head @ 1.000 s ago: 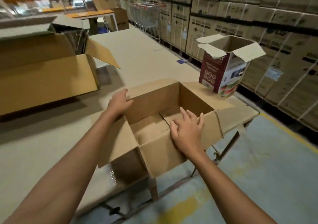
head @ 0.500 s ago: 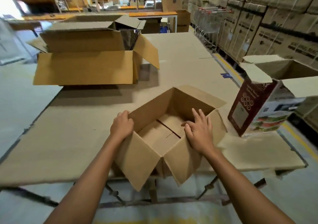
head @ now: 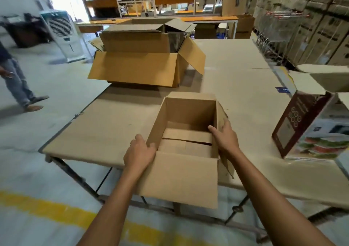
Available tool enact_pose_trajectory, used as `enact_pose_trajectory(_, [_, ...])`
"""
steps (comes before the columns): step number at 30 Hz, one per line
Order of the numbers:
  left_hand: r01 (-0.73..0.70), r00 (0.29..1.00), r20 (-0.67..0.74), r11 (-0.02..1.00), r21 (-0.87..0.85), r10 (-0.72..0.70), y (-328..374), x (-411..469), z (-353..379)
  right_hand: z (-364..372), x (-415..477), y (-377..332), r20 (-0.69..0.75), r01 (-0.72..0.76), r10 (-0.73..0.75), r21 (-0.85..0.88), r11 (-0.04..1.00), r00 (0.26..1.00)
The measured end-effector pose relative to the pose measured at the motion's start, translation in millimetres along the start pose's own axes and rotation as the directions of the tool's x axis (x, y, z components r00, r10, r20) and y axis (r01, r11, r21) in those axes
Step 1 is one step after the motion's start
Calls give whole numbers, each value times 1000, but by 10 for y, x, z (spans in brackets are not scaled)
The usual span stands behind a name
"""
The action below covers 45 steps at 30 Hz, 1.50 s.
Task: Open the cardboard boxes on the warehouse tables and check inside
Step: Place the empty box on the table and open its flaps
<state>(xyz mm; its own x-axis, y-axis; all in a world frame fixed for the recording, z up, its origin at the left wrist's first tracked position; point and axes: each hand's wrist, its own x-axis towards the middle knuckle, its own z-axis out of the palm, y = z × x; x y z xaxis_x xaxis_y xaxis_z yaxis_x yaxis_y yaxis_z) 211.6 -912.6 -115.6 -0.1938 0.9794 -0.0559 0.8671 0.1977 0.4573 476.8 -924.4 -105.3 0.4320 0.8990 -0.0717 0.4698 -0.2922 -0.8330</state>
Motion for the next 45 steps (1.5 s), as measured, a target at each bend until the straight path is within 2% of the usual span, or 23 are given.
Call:
enact_pose_trajectory(2, [69,997,40,991,-119,-65,-65,25,-7,14,-231,50,-1,-39,39,-2,999,999])
enact_pose_trajectory(4, [143,989,87,940,-309,-122,-102,-6,38,42,-427,172,-48,-129,126,-57,990,991])
enact_pose_trajectory(6, [198,980,115,871,-449,-163,-115,-97,82,60,-562,243,-75,-211,212,27,977,974])
enact_pose_trajectory(8, [227,974,107,832,-507,-200,-173,-219,129,91,-673,290,-59,-250,258,117,961,964])
enact_pose_trajectory(11, [260,965,129,781,-567,-228,-328,-430,195,144,-861,375,-25,-244,251,149,958,968])
enact_pose_trajectory(14, [285,958,161,747,-601,-236,-474,-585,257,132,-987,457,150,-246,233,73,966,961])
enact_pose_trajectory(17, [291,956,202,644,-707,-210,-578,-660,327,51,-979,453,359,-293,275,-5,956,892])
enact_pose_trajectory(20, [312,946,197,549,-775,-258,-659,-716,369,28,-951,389,421,-295,255,32,955,870])
enact_pose_trajectory(23, [333,927,198,457,-825,-319,-726,-800,376,153,-1016,356,339,-259,185,189,947,923])
enact_pose_trajectory(25, [364,904,227,375,-853,-361,-808,-857,383,301,-1102,310,191,-260,211,288,922,959])
enact_pose_trajectory(27, [396,866,262,265,-879,-426,-978,-882,419,487,-1206,224,68,-265,258,381,886,964])
enact_pose_trajectory(29, [403,839,281,185,-896,-466,-1221,-889,462,675,-1303,118,60,-257,255,403,878,965])
enact_pose_trajectory(33, [304,807,147,189,-934,-572,-1544,-1024,141,1045,-1573,-216,207,-181,130,252,951,970])
enact_pose_trajectory(37, [180,773,21,188,-965,-634,-2150,-1061,-193,1519,-1868,-653,288,-65,19,150,987,957])
enact_pose_trajectory(45, [64,606,-147,232,-971,-782,-3694,-1186,-1179,2873,-2650,-1546,482,81,-100,60,995,870])
